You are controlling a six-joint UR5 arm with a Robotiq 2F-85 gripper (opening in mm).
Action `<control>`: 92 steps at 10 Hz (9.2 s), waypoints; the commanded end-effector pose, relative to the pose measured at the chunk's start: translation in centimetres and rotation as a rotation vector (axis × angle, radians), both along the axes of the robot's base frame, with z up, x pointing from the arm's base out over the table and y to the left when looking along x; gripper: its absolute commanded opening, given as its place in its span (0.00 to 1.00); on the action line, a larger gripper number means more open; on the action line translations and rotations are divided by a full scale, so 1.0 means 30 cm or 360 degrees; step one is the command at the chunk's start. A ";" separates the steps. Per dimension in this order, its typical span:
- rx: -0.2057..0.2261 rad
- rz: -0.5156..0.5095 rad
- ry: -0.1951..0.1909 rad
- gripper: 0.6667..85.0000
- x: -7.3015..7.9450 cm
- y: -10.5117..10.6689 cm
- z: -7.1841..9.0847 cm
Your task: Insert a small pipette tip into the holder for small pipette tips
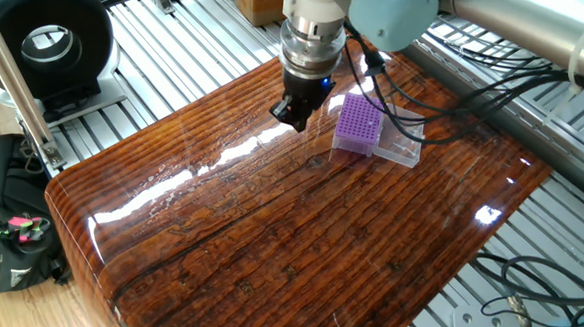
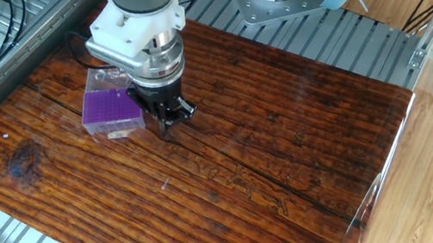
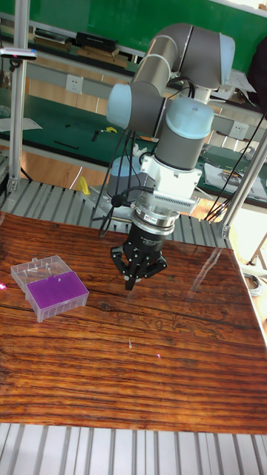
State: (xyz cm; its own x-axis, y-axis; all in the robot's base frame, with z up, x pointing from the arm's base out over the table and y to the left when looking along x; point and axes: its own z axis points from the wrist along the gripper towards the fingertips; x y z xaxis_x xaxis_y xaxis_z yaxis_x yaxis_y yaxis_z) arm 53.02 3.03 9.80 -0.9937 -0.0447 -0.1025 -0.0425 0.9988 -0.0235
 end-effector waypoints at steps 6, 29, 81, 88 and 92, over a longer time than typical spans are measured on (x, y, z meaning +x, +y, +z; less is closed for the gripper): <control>0.0158 0.0102 -0.0242 0.19 0.220 -0.004 -0.128; 0.0012 -0.0162 0.0005 0.27 0.289 0.101 -0.281; 0.0045 0.0014 0.0078 0.20 0.281 0.094 -0.319; 0.0060 0.0015 0.0073 0.20 0.290 0.098 -0.321; 0.0058 0.0014 0.0078 0.19 0.286 0.097 -0.322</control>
State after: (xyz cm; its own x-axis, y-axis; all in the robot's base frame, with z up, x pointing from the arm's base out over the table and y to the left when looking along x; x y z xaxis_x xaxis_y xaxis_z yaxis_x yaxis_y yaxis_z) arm 61.55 5.82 0.06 -0.9967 -0.0593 -0.0545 -0.0596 0.9982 0.0041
